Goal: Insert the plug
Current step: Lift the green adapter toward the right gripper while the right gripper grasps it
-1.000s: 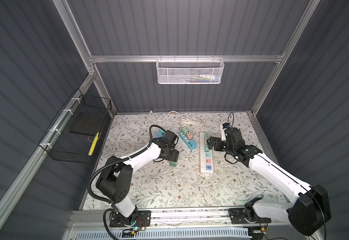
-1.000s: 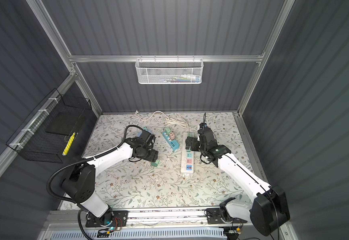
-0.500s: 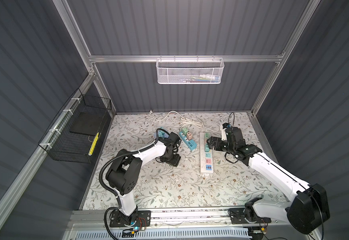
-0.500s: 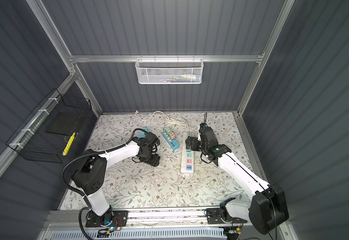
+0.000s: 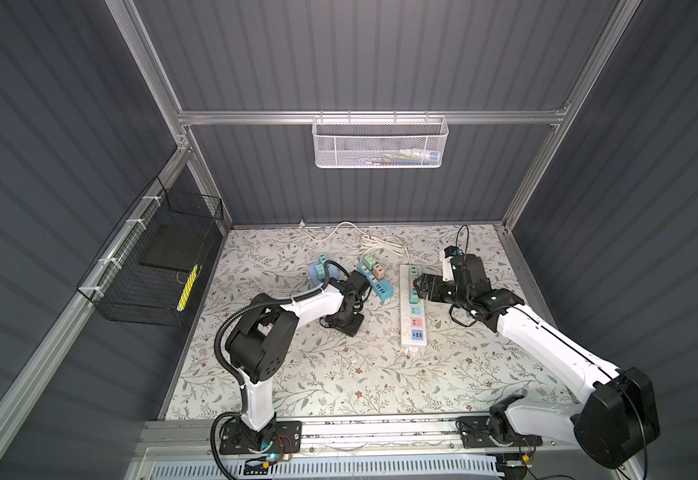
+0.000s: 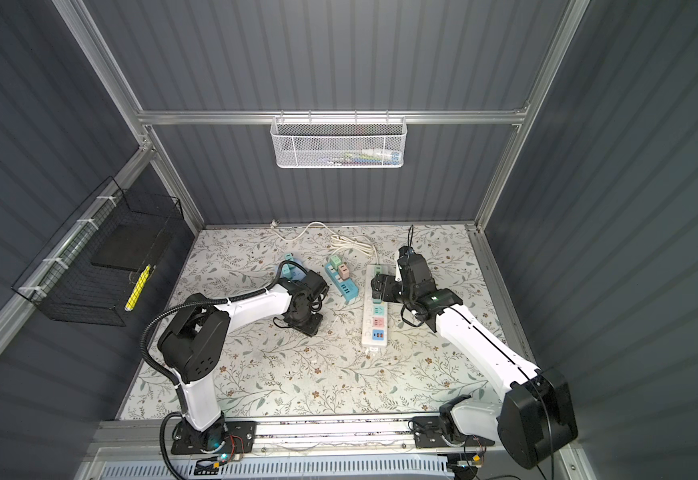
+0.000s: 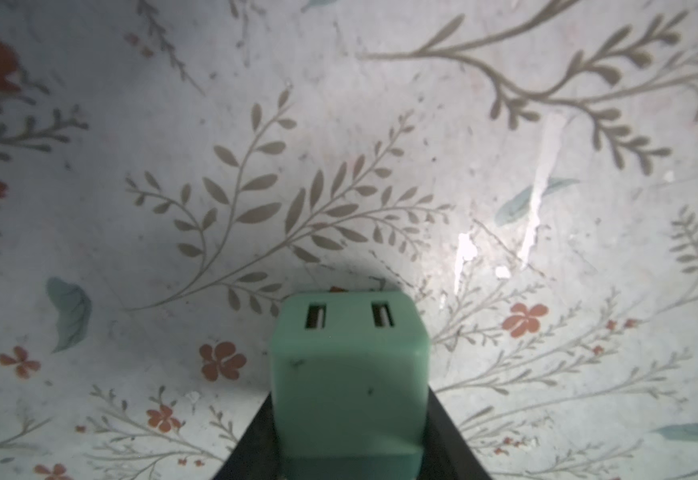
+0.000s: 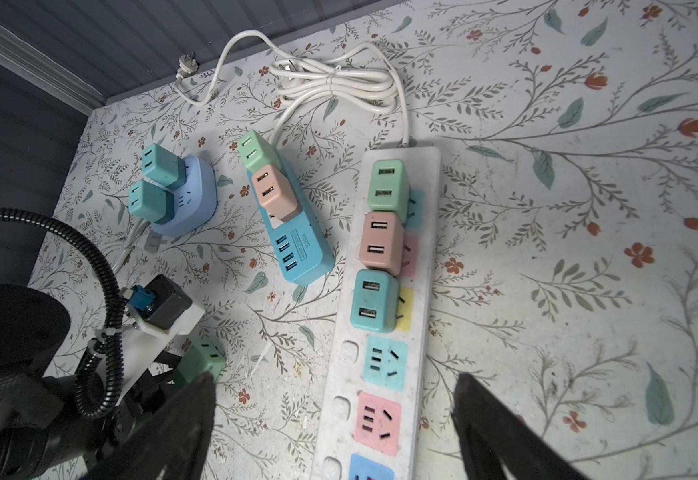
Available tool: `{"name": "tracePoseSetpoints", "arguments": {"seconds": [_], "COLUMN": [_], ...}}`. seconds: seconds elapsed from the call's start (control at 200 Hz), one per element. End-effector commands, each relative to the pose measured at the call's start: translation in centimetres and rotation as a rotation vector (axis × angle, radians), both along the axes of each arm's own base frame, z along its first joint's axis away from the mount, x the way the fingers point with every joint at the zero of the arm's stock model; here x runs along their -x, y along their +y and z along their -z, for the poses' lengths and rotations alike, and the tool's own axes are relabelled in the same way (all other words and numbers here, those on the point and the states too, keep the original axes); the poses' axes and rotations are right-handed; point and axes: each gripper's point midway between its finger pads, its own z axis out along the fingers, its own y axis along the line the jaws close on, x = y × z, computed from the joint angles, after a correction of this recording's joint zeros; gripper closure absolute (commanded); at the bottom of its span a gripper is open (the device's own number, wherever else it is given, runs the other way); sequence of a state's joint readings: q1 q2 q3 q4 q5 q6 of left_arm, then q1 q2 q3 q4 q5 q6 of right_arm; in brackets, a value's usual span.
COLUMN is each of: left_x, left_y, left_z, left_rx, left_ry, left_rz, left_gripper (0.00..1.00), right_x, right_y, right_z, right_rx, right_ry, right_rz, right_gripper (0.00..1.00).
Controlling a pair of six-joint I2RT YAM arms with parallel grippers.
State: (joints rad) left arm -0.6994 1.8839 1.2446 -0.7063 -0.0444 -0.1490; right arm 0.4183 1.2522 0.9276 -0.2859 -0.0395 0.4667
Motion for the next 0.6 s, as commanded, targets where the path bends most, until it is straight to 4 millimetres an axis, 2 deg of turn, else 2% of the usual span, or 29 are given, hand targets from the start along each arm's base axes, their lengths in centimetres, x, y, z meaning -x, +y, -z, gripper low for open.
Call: {"name": "tracePoseSetpoints", "arguments": {"seconds": [0.0, 0.125, 0.25, 0.385, 0.435, 0.54, 0.595], "left_x": [-0.6, -1.7, -2.6, -1.4, -0.9, -0.6, -0.5], "left_y": [-0.5, -1.8, -4.5, -8.9, -10.2, -11.0, -11.2], "left_z": [-0.9, -3.6, -7.2, -11.1, -13.1, -15.6, -16.5], "left_rx": [0.015, 0.106, 0.249, 0.46, 0.547, 0.644, 0.67], "left_ry": [-0.045, -0.158, -0.337, -0.555, -0.64, -0.743, -0.763], "left_rz": [0.012, 0.023, 0.06, 0.183, 0.217, 0.239, 0.257], "left_gripper": [0.62, 0.66, 0.75, 0.73, 0.73, 0.74, 0.74], "right_x": [0.2, 0.3, 0.8, 2.0, 2.4, 3.5, 4.0], "right_y": [0.0, 0.0, 0.6, 3.1, 3.8, 5.4, 6.1], "right_z": [0.5, 0.6, 0.2, -1.5, -2.1, -3.1, -3.5], "right_rx": [0.006, 0.009, -0.02, -0.119, -0.142, -0.209, -0.236], "right_ry": [0.016, 0.02, 0.016, 0.003, 0.0, 0.007, 0.013], "right_rz": [-0.009, -0.012, -0.055, -0.179, -0.216, -0.313, -0.359], "right_gripper": [0.12, 0.12, 0.13, 0.16, 0.18, 0.24, 0.33]}}
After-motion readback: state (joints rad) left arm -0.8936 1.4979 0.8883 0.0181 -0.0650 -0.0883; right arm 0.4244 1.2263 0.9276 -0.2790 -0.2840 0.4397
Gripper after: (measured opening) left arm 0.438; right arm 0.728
